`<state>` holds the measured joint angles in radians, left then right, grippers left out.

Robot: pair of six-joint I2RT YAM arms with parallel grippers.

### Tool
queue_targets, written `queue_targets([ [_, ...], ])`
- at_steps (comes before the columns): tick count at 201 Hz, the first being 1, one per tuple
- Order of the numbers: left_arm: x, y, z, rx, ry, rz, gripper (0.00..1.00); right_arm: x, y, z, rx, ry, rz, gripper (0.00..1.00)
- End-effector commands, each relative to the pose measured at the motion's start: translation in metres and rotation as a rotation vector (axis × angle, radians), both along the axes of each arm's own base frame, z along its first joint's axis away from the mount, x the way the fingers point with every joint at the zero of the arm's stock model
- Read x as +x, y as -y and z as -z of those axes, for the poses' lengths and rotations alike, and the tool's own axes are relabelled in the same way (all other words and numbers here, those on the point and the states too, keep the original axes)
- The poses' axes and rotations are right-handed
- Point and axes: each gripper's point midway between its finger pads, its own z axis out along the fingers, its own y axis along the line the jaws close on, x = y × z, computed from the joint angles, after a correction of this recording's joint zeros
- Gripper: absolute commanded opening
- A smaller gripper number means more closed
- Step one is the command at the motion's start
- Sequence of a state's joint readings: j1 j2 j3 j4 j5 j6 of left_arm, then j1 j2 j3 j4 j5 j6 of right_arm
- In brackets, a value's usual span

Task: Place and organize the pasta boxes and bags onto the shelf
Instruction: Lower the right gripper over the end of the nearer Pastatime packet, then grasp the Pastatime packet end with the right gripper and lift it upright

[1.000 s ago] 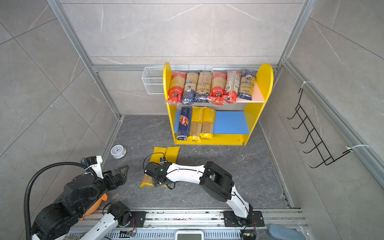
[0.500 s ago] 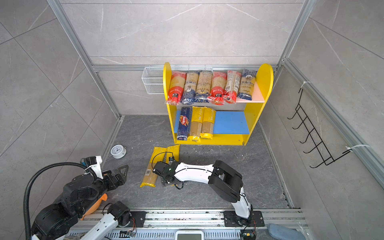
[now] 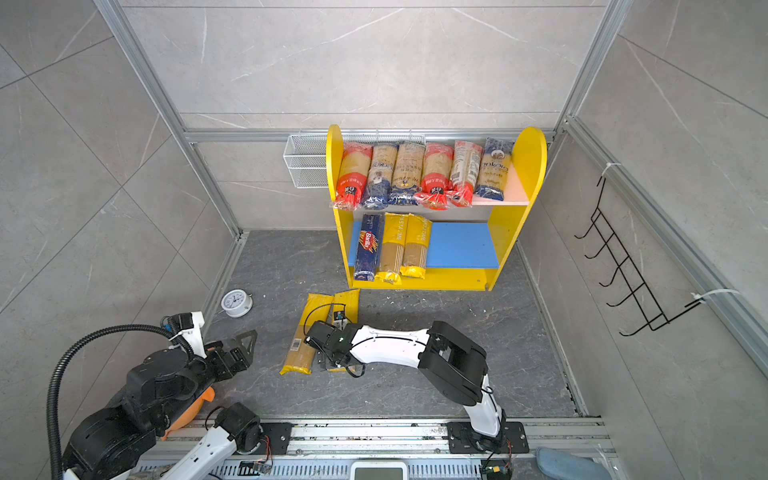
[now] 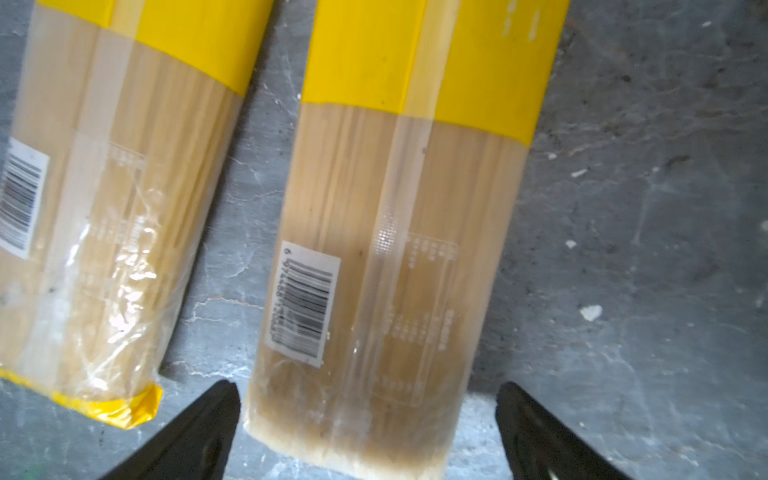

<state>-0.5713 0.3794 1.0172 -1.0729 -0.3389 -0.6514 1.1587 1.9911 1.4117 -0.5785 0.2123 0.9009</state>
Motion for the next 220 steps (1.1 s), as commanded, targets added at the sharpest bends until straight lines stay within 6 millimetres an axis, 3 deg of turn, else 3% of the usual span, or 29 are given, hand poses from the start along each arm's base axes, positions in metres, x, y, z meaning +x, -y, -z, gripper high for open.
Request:
queue_targets([
  [1, 0.004, 0.001, -0.015, 0.002, 0.037, 0.001, 1.00, 0.000, -0.005, 0.013, -0.015, -0.015, -0.011, 1.00],
  [51, 0.006, 0.002, -0.014, 0.004, 0.030, 0.000, 1.00, -0.004, 0.008, 0.033, -0.187, -0.017, -0.003, 1.00],
  [89, 0.006, 0.001, -0.016, 0.007, 0.032, -0.007, 1.00, -0.019, 0.012, 0.055, -0.163, -0.088, -0.006, 0.96],
  [101, 0.006, 0.000, -0.017, 0.006, 0.034, -0.007, 1.00, -0.024, 0.013, 0.060, -0.150, -0.110, -0.011, 0.87],
  [119, 0.006, 0.000, -0.019, 0.007, 0.035, -0.007, 1.00, -0.029, 0.016, 0.062, -0.137, -0.127, -0.019, 0.57],
  [157, 0.004, -0.003, -0.024, 0.010, 0.044, -0.014, 1.00, -0.036, 0.021, 0.057, -0.108, -0.137, -0.044, 0.17],
  [166, 0.004, -0.003, -0.026, 0.008, 0.049, -0.016, 1.00, -0.037, 0.023, 0.054, -0.099, -0.134, -0.047, 0.01],
  [220, 0.010, 0.005, -0.025, -0.014, 0.038, 0.000, 1.00, -0.040, 0.031, 0.008, 0.004, -0.076, -0.079, 0.00],
])
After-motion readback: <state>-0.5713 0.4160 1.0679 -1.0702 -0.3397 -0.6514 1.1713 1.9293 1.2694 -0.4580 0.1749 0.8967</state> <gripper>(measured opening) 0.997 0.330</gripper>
